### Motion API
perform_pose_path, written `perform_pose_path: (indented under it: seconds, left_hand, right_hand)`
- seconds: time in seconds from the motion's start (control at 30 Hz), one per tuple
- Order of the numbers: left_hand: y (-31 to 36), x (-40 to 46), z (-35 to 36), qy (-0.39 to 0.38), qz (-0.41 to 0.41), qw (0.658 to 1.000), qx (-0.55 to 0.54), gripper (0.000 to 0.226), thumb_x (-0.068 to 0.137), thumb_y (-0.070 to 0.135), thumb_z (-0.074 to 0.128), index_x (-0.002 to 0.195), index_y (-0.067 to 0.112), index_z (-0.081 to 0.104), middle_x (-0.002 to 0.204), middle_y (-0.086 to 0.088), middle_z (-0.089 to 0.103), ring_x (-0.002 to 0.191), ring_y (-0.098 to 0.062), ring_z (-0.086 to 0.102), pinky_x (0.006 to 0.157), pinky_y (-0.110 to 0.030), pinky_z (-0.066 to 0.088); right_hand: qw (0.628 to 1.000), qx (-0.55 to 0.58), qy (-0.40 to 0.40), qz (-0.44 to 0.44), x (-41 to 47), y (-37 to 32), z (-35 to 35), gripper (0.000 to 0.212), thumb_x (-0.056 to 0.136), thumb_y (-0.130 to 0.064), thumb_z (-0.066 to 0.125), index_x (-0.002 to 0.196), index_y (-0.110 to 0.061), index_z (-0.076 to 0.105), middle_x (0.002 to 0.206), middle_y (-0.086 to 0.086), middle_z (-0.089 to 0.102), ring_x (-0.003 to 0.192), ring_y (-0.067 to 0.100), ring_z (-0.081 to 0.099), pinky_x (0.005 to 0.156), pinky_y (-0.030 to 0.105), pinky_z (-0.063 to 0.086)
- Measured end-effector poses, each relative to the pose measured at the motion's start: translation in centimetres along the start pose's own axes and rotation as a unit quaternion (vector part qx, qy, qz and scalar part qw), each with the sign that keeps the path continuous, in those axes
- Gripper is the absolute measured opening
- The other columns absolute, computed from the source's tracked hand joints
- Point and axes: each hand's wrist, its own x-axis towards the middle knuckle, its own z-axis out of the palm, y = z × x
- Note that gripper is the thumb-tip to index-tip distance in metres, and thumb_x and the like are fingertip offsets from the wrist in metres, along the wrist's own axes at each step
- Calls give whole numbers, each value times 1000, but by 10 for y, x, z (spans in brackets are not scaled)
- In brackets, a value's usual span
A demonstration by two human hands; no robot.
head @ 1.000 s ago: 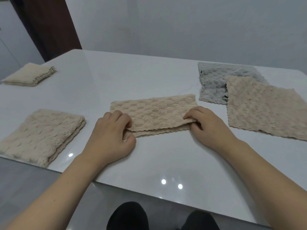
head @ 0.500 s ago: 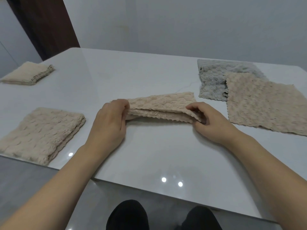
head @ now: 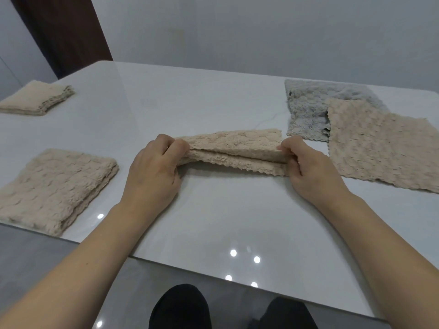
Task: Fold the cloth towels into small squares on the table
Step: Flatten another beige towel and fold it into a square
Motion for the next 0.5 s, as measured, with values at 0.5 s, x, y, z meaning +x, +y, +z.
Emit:
perform_pose_path:
  seconds: [0.5]
  left_hand:
    - [-5,12,16,-27,-132,989,-61,11,100,29,46,98,19,43,82,2,58,82,-24,50,63,-37,38]
  right_hand:
    - [984,131,-99,65,11,8,-1,45,80,5,49,115,-24,47,92,-12,49,67,6,43,65,15,36]
